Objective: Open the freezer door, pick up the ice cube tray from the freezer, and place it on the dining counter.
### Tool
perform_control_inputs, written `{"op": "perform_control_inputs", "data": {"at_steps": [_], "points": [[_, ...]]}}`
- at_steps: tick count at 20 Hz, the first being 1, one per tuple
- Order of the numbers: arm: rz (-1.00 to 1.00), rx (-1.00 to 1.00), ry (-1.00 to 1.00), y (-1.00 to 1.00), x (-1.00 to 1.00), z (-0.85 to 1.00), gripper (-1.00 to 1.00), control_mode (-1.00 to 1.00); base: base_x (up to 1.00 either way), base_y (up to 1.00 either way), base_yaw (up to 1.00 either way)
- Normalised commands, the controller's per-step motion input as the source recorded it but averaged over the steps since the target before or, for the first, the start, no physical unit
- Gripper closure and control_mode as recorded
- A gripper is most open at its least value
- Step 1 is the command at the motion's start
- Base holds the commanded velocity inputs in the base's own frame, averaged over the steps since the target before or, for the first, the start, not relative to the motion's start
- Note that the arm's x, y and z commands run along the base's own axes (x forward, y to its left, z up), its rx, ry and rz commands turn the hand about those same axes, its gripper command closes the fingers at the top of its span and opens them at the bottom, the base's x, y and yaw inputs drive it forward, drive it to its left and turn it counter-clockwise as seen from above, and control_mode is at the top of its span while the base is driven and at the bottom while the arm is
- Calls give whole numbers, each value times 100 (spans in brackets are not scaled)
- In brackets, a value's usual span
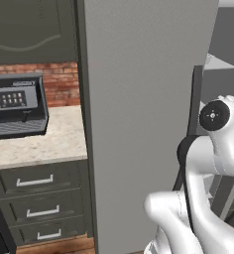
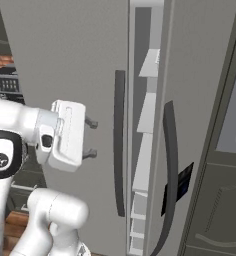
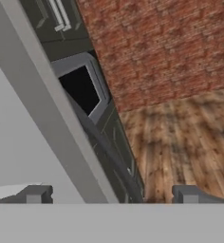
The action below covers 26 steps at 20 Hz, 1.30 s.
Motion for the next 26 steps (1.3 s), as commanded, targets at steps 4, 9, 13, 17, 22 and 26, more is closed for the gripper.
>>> {"op": "perform_control_inputs", "data": {"at_steps": [4, 9, 13, 17, 22, 26], "points": [[-2, 0, 0, -34, 33, -18, -100, -100, 0, 0, 0], [0, 0, 0, -30, 37, -20, -100, -100, 0, 0, 0], [0, 0, 0, -23, 31, -22, -100, -100, 0, 0, 0], [0, 0, -1, -21, 28, -24, -100, -100, 0, 0, 0], [0, 0, -1, -35, 26, -23, -100, -100, 0, 0, 0], [0, 0, -1, -33, 29, -24, -100, -100, 0, 0, 0]]}}
